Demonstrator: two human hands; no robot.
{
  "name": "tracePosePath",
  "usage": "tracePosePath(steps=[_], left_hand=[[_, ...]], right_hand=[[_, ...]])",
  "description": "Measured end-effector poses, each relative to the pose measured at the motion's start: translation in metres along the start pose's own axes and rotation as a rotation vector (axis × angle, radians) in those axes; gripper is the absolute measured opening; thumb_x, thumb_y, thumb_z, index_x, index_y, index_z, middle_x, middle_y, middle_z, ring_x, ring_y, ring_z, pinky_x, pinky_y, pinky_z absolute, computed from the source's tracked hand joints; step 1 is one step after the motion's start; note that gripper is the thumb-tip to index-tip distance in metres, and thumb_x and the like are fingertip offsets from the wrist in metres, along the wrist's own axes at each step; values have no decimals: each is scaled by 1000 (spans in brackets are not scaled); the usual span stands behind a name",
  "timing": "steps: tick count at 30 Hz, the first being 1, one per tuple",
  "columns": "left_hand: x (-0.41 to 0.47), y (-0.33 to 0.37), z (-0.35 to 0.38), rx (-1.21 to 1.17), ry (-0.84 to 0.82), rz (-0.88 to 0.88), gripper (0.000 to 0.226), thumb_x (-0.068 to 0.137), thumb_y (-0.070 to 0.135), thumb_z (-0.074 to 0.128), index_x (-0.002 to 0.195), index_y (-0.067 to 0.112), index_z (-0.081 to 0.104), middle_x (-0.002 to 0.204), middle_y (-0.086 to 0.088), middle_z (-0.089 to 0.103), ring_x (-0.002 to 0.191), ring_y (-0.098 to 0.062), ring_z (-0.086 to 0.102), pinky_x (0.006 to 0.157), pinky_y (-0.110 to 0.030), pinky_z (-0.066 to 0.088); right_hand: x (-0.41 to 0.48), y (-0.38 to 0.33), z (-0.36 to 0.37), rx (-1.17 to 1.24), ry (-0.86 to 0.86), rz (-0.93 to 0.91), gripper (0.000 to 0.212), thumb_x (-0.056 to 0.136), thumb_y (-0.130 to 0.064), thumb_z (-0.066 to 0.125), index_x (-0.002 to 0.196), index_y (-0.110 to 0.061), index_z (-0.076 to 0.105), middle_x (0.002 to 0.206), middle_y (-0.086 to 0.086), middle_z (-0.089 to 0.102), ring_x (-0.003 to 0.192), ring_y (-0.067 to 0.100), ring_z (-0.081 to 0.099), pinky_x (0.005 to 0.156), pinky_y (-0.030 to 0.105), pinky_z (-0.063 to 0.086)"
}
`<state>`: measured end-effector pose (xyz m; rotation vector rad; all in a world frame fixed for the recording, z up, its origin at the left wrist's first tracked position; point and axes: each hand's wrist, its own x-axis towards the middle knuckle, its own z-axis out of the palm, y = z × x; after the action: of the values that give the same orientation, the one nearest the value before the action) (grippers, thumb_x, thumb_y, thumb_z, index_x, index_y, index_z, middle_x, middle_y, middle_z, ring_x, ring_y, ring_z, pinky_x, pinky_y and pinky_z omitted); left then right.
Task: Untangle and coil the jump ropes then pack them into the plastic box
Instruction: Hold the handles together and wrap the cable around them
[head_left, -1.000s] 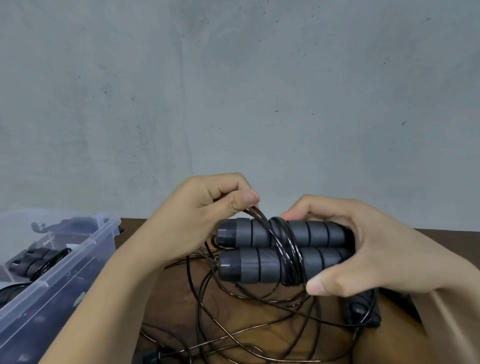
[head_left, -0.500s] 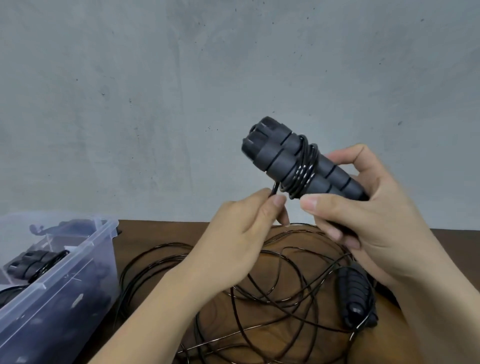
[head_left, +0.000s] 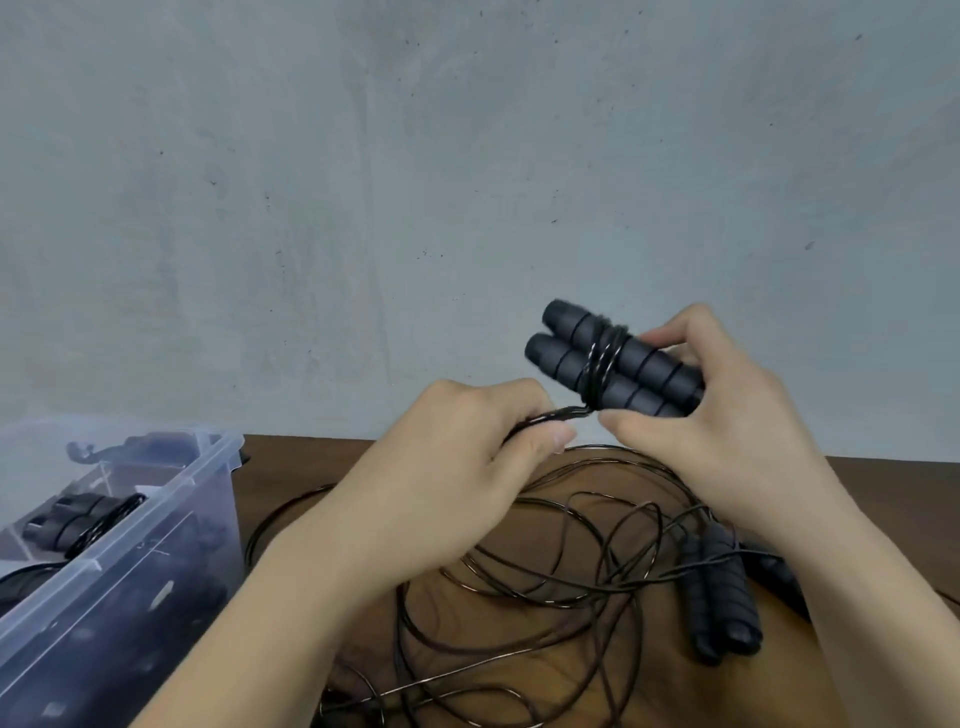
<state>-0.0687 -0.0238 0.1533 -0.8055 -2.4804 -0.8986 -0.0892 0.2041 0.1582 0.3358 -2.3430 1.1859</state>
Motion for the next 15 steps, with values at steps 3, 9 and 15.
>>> tracePosePath(steps=[3, 9, 15], left_hand=[[0, -7, -8, 0, 17, 13, 22, 104, 43, 59, 88, 32, 69, 56, 11, 52, 51, -8, 46, 50, -20, 34], [2, -19, -18, -169, -5, -23, 21, 87, 50, 76, 83, 29, 75, 66, -2, 65, 61, -21, 57, 58, -37, 45], [5, -27, -16, -441, -24, 7, 18, 84, 38, 74, 78, 20, 76, 78, -14, 71, 70, -15, 61, 66, -21, 49]], right_hand=[[-2, 0, 3, -69, -171, -22, 47, 79, -19, 89, 110, -33, 56, 86, -20, 73, 71, 9, 67, 58, 19, 50], [-10, -9, -3, -92, -603, -32, 54, 76, -28, 93, 116, -37, 58, 87, 2, 71, 81, 31, 64, 69, 42, 51], [-10, -9, -22, 364, -868, 73, 54, 70, -17, 91, 116, -22, 62, 91, 38, 56, 66, 43, 40, 57, 46, 36]])
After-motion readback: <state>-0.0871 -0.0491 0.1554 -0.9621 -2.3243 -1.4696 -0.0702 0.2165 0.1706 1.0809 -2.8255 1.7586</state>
